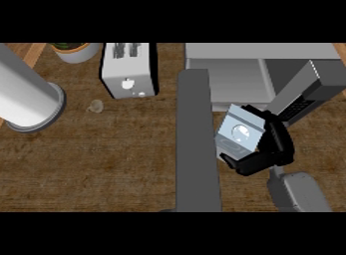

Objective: Pick up the milk, place it into the microwave and close the microwave

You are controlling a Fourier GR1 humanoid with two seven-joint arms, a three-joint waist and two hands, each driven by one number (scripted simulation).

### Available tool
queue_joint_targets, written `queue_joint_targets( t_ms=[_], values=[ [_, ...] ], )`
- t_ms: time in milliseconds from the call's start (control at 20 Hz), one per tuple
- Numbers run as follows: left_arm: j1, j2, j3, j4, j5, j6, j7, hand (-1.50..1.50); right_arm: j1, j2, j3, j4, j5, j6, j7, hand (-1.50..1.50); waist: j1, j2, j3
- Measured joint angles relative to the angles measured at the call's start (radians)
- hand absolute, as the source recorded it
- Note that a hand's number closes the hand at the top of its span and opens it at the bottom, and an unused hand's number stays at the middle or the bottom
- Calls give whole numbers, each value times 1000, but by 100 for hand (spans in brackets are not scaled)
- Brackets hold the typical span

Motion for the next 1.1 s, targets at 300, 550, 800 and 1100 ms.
queue_joint_targets(
  t_ms=[300, 550, 800, 1100],
  values=[
    [-43, 26, 36, 52, 12, -14, 4, -150, -155, 40, -41, 170, 108, -133, -26, 150, 3, 0, 0],
    [-40, 26, 43, 80, -3, -46, -21, -150, -302, 46, -107, 406, 150, -193, -65, 150, 11, 2, 0],
    [-60, 36, 59, 93, 2, -54, -15, -150, -428, 41, -174, 678, 163, -183, -203, 150, 19, 5, 1],
    [-92, 49, 65, 113, 5, -58, 1, -150, -549, 16, -226, 937, 191, -168, -379, 150, 34, 12, 2]
  ],
)
